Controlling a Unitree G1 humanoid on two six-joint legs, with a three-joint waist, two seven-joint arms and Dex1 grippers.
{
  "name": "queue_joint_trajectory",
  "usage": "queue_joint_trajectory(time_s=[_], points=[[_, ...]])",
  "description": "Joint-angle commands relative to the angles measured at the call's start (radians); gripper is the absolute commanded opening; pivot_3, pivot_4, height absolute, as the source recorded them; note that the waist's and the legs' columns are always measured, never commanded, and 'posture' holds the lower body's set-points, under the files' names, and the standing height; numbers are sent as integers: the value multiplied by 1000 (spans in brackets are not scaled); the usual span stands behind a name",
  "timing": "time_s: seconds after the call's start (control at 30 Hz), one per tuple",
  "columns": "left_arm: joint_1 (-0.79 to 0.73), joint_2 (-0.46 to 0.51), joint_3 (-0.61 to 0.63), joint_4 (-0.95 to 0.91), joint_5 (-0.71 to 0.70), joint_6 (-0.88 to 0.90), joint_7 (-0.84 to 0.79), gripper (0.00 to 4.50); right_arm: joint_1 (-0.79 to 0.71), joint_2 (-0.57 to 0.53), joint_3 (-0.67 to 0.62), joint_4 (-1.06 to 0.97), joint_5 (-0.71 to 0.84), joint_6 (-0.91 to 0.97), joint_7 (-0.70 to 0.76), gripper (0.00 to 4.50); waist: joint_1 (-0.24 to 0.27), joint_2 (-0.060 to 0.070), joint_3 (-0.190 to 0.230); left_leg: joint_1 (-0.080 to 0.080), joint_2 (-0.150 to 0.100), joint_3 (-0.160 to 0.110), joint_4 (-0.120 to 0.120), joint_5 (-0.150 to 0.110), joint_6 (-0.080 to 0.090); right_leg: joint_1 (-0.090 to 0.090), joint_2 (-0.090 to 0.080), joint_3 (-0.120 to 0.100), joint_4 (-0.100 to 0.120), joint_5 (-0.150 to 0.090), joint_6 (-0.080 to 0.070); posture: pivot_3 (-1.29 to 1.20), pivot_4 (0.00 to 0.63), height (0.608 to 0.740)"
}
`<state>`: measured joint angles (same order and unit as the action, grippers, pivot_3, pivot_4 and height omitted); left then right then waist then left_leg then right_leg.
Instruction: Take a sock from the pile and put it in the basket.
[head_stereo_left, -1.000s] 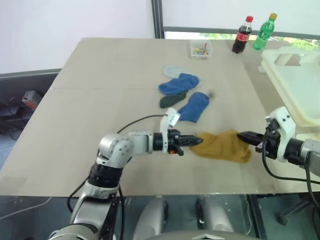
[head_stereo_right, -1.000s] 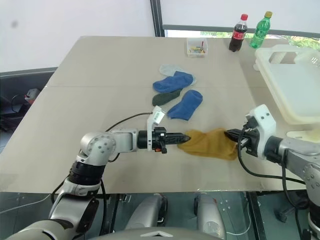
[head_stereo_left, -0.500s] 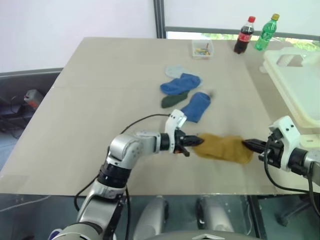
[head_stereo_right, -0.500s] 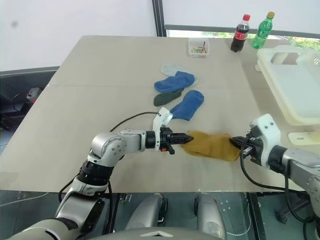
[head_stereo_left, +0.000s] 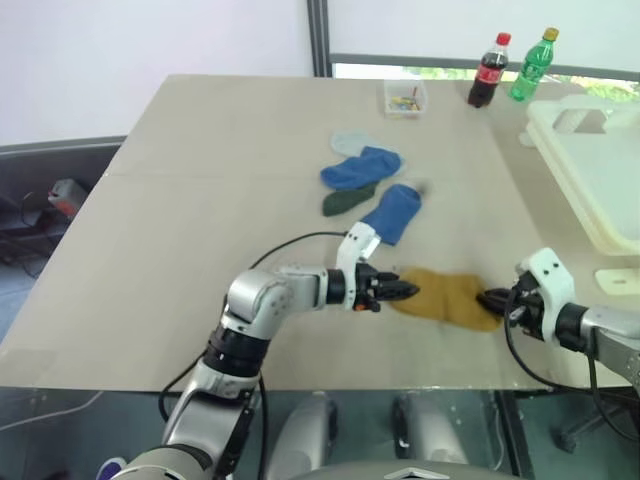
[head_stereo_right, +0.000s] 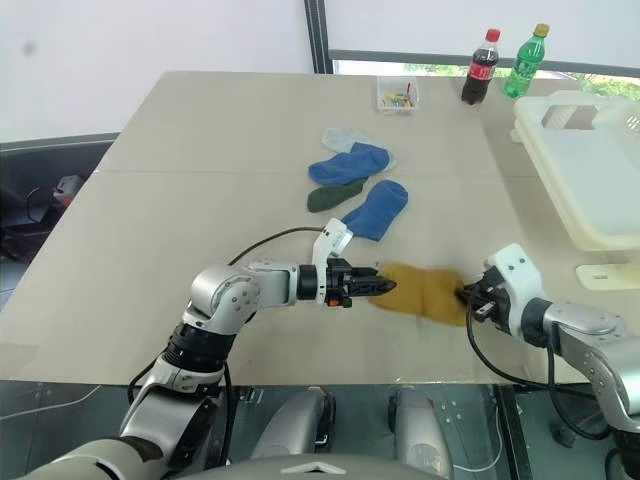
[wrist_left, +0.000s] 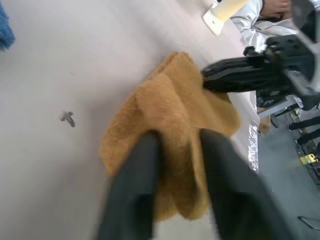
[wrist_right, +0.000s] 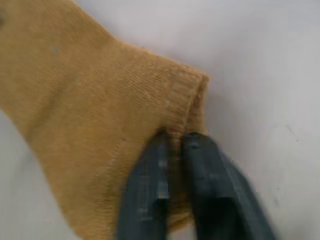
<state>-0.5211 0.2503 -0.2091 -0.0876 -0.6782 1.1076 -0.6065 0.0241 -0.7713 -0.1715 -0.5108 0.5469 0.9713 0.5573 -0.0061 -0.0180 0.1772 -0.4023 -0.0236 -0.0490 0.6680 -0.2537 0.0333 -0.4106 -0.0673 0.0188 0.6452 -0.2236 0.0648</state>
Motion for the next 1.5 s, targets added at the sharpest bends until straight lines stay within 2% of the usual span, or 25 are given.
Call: queue_joint_trajectory(time_s=[0.03,0.07,0.17,0.3,0.33,0.37,0.43,0.47,0.53,0.67,0.73,1.0,1.13,1.5], points=[[39,39,31,-64,-11,-10,-27,3256,25,8,-50,-49,-23,-60,-16,2228,-3,0,0,0,0,0,0,0,0,0,0,0,0,0,0,0,150,740],[53,71,45,-81,-21,-15,-56,3600,34,23,-89,-71,6,-71,-7,2546,-2,0,0,0,0,0,0,0,0,0,0,0,0,0,0,0,150,740],[91,169,82,-101,-17,-89,-148,3600,77,42,-172,-138,57,-131,38,2546,-5,1,0,0,1,0,-1,0,0,0,1,1,0,0,0,0,150,740],[135,288,90,-102,58,-313,-298,3600,95,59,-195,-172,89,-184,68,2546,-2,1,0,1,2,1,0,0,0,0,1,1,0,0,0,0,150,740],[134,299,116,-97,34,-317,-326,3680,94,64,-188,-175,99,-197,80,2040,-1,1,0,1,2,1,0,0,0,0,1,1,0,0,0,0,150,740],[128,307,137,-89,12,-312,-344,3680,93,68,-178,-180,109,-205,90,1888,1,1,0,1,2,1,0,0,0,0,1,1,-1,0,0,0,150,740],[111,328,161,-69,-12,-299,-381,3680,91,75,-144,-184,107,-221,99,1168,5,1,0,0,2,1,0,0,0,0,1,1,-1,0,0,0,150,740],[102,336,169,-57,-20,-290,-395,3680,93,77,-114,-181,88,-234,97,693,5,1,0,0,2,0,0,0,0,0,1,0,-1,0,0,0,150,740],[65,329,188,-20,-52,-240,-395,3680,99,78,-14,-132,-2,-292,96,140,5,1,0,0,2,0,0,0,0,0,1,0,-1,0,0,0,150,740],[6,260,211,7,-132,-121,-342,3680,119,77,138,21,-170,-428,101,140,5,1,0,0,1,1,1,0,0,1,1,0,-1,0,0,0,150,740],[-10,226,183,7,-138,-68,-317,3680,126,71,180,84,-229,-478,104,140,2,1,-1,0,1,1,1,0,0,0,0,0,-1,0,0,0,150,740],[-66,153,13,87,-23,13,-246,3680,124,83,193,101,-252,-524,111,140,-3,0,-1,6,2,0,1,0,0,6,2,0,-1,0,0,0,150,740],[-89,159,-12,109,39,29,-193,3680,130,94,203,65,-253,-515,100,140,-3,0,-2,6,2,-1,1,0,0,6,2,0,-1,0,0,0,150,740],[-29,221,58,14,-3,109,-183,3680,25,216,397,98,-341,-507,91,140,-18,-2,-5,8,7,0,1,0,0,6,5,1,-1,0,-1,0,150,740]])
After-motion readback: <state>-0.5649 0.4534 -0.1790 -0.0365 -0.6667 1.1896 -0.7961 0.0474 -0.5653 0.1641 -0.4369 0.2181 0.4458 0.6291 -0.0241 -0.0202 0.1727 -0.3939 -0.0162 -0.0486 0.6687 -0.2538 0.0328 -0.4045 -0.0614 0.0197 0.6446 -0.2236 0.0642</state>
